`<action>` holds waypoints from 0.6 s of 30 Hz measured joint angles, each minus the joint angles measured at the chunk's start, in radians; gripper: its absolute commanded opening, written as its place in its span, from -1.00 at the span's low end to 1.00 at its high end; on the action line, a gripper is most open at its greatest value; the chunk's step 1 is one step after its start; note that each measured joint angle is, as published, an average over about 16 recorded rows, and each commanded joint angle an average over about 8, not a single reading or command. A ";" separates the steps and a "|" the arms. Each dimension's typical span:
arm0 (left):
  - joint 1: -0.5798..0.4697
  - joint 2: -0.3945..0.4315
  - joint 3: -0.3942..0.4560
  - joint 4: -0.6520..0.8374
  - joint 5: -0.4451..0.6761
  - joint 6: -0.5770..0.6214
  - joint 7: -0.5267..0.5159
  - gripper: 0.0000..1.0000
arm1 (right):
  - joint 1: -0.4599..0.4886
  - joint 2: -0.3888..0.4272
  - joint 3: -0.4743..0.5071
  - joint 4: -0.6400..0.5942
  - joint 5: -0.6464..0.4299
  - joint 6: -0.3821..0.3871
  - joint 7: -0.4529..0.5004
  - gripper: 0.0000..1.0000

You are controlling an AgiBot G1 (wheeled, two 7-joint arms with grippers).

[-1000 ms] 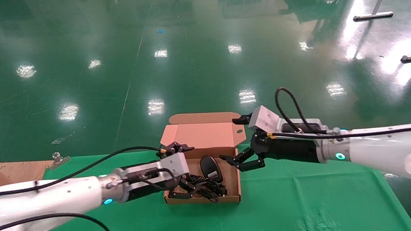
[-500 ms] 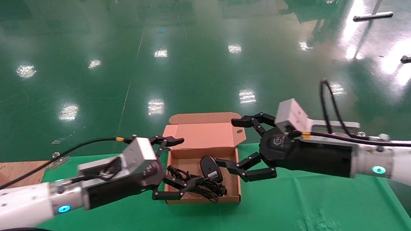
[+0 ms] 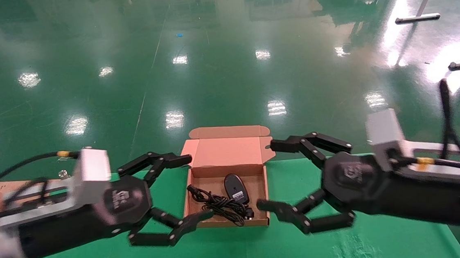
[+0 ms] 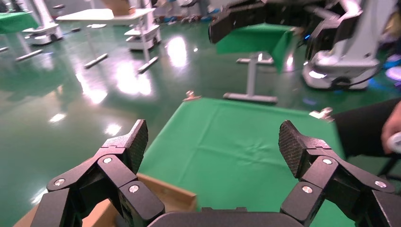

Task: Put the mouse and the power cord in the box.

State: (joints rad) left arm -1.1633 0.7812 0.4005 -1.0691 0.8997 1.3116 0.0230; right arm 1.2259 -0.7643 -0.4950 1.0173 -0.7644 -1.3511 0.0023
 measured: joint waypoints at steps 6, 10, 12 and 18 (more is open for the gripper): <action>0.040 -0.076 -0.054 -0.096 -0.075 0.082 -0.094 1.00 | -0.065 0.065 0.092 0.114 0.014 -0.062 0.079 1.00; 0.062 -0.120 -0.085 -0.152 -0.120 0.130 -0.148 1.00 | -0.104 0.105 0.148 0.183 0.023 -0.099 0.127 1.00; 0.072 -0.139 -0.098 -0.177 -0.139 0.151 -0.171 1.00 | -0.121 0.123 0.173 0.214 0.027 -0.116 0.147 1.00; 0.087 -0.170 -0.120 -0.217 -0.170 0.185 -0.208 1.00 | -0.149 0.151 0.213 0.264 0.034 -0.143 0.180 1.00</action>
State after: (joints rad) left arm -1.0762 0.6111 0.2808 -1.2858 0.7301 1.4966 -0.1850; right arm 1.0768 -0.6135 -0.2825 1.2809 -0.7307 -1.4939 0.1819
